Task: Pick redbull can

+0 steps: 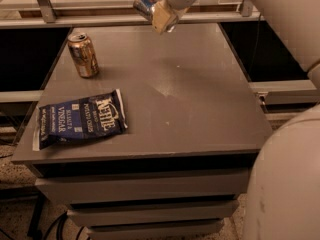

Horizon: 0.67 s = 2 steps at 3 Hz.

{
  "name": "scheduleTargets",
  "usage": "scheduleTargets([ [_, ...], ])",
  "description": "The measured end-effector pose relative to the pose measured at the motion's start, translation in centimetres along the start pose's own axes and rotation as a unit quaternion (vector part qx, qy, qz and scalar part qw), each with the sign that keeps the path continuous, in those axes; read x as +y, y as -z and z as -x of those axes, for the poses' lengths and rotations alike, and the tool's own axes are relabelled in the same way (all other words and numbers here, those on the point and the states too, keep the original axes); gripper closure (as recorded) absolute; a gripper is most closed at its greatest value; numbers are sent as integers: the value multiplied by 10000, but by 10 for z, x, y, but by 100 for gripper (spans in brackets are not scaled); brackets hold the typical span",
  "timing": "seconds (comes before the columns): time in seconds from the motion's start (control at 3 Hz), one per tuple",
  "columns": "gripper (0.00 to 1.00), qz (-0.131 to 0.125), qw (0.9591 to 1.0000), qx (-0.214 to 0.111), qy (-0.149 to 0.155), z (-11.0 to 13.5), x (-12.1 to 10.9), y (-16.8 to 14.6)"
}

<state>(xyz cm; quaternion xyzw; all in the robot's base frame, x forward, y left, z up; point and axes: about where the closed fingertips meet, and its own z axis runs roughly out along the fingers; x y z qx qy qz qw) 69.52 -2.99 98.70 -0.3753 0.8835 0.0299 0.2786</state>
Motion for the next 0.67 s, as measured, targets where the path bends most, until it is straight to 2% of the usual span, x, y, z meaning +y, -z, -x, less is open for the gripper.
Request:
scheduleTargets([
  [0.67, 100, 64, 9998, -109, 166, 6, 5, 12],
])
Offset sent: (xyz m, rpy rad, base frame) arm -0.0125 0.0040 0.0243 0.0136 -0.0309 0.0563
